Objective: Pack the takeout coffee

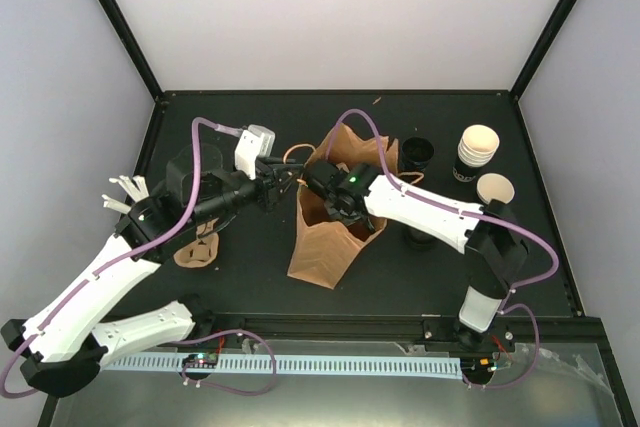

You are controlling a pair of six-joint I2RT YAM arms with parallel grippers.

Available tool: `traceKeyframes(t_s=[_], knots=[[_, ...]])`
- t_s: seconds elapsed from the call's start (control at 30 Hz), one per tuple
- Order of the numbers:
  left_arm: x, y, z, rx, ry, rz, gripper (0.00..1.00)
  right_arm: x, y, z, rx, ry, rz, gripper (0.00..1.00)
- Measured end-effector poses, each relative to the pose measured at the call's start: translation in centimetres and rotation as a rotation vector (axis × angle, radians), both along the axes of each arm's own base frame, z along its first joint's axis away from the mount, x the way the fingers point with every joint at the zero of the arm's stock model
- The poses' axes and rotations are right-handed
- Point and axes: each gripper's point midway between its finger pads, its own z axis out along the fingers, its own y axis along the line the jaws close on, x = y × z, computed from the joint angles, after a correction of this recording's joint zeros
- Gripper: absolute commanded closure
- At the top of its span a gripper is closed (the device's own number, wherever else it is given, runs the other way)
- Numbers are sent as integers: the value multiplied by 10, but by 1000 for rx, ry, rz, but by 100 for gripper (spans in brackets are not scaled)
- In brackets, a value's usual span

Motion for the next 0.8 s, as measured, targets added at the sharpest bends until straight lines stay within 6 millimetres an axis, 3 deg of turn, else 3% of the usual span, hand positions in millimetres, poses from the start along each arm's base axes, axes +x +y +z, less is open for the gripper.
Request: traceKeyframes(t_s=[0.2, 0.33, 0.53, 0.8], knots=[[0, 3, -5, 17, 20, 8, 22, -6, 26, 21, 143, 37, 48, 99], [-6, 10, 5, 34, 39, 11, 6, -5, 37, 32, 197, 41, 61, 99], [-10, 21, 24, 63, 47, 43, 1, -4, 52, 51, 261, 32, 79, 99], [-8, 32, -8, 128, 152, 108, 1, -2, 66, 77, 317, -1, 102, 99]])
